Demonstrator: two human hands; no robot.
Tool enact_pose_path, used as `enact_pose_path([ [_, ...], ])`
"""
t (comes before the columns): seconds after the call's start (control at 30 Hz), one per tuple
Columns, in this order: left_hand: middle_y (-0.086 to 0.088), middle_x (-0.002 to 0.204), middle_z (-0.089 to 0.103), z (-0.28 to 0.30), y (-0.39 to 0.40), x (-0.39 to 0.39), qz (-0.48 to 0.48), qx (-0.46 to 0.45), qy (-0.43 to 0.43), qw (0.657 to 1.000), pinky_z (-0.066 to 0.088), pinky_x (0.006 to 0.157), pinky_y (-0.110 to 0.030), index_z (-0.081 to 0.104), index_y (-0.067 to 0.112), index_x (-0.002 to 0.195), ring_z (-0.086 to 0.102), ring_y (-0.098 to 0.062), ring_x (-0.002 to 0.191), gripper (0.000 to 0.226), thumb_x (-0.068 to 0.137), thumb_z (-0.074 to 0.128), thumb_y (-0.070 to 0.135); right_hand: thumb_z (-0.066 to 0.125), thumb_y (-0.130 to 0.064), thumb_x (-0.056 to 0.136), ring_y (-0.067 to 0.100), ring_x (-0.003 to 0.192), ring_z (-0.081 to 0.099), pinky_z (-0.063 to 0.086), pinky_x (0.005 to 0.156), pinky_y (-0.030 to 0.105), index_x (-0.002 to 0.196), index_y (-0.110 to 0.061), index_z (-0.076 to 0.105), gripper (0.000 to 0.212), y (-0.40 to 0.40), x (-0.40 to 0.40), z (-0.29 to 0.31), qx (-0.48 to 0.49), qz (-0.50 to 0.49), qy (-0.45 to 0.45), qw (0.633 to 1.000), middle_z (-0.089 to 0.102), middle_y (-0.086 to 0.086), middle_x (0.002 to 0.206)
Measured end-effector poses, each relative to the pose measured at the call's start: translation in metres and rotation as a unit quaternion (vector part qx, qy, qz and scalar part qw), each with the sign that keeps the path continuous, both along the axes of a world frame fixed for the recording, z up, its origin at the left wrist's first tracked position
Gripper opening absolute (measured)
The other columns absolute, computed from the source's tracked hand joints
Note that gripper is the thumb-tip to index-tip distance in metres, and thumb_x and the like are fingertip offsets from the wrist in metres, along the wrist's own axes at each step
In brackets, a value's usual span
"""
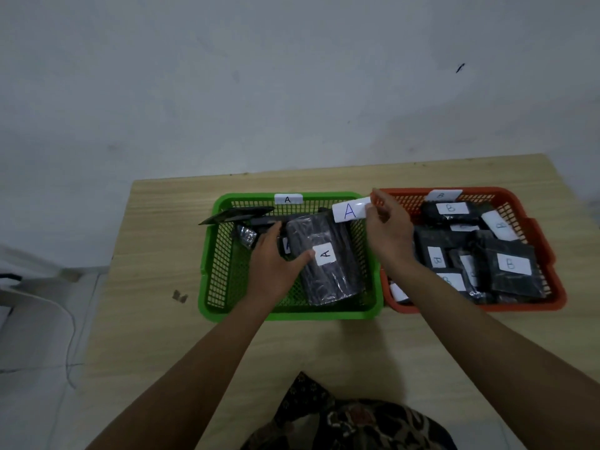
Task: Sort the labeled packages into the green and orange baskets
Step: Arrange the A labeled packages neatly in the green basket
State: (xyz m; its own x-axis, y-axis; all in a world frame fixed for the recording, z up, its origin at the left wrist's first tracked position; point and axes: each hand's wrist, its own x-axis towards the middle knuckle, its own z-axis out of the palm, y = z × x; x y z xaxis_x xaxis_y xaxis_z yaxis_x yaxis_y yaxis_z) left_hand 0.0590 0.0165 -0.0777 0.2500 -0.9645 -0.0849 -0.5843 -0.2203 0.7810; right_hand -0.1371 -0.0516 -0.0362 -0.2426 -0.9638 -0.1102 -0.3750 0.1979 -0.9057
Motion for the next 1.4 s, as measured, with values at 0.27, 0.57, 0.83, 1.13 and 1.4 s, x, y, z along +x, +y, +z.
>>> enact_pose_path([
  [0.27,0.002,0.130,0.059,-0.011,-0.005,-0.015,0.009,0.041,0.086,0.995,0.050,0.086,-0.027,0.041,0.024,0.145,0.058,-0.011,0.102,0.083,0.074,0.082,0.039,0.050,-0.025,0.099,0.025,0.117,0.055,0.035,0.090,0.025,0.128,-0.019,0.062,0.032,-0.029,0.003,-0.020,0.034,-0.026,0.068,0.997,0.064,0.005,0.125],
  [0.57,0.003,0.107,0.068,0.004,-0.012,0.031,0.089,-0.056,-0.070,0.992,0.055,0.084,-0.034,0.064,0.018,0.121,0.064,-0.012,0.095,0.043,0.085,0.071,0.041,0.055,-0.034,0.093,0.025,0.118,0.056,0.045,0.089,0.033,0.126,-0.023,0.064,0.035,-0.059,0.022,-0.011,0.025,0.151,0.298,0.942,0.062,0.003,0.129],
  [0.83,-0.014,0.126,0.053,-0.006,0.017,0.093,0.223,-0.041,-0.140,0.964,0.047,0.093,-0.044,0.056,0.009,0.127,0.051,-0.031,0.116,0.041,0.089,0.065,0.022,0.062,-0.029,0.095,0.020,0.135,0.042,0.033,0.110,0.032,0.140,-0.020,0.053,0.047,-0.043,0.114,-0.012,-0.110,0.409,0.202,0.883,0.052,0.004,0.144],
  [1.13,-0.010,0.109,0.071,-0.017,0.020,0.110,0.176,0.000,-0.051,0.983,0.038,0.074,-0.023,0.062,0.011,0.124,0.065,-0.026,0.096,0.029,0.101,0.048,0.021,0.062,-0.025,0.095,0.018,0.097,0.061,0.048,0.082,0.029,0.116,-0.018,0.070,0.023,-0.047,0.175,-0.027,-0.038,0.424,0.111,0.898,0.070,0.000,0.110],
  [1.4,-0.009,0.105,0.072,-0.020,0.018,0.118,0.164,0.002,-0.030,0.986,0.043,0.075,-0.023,0.065,0.009,0.119,0.066,-0.021,0.092,0.027,0.100,0.051,0.022,0.058,-0.026,0.097,0.007,0.084,0.065,0.055,0.077,0.027,0.097,-0.022,0.067,0.010,-0.051,0.166,-0.001,-0.053,0.224,-0.099,0.968,0.071,-0.004,0.092],
])
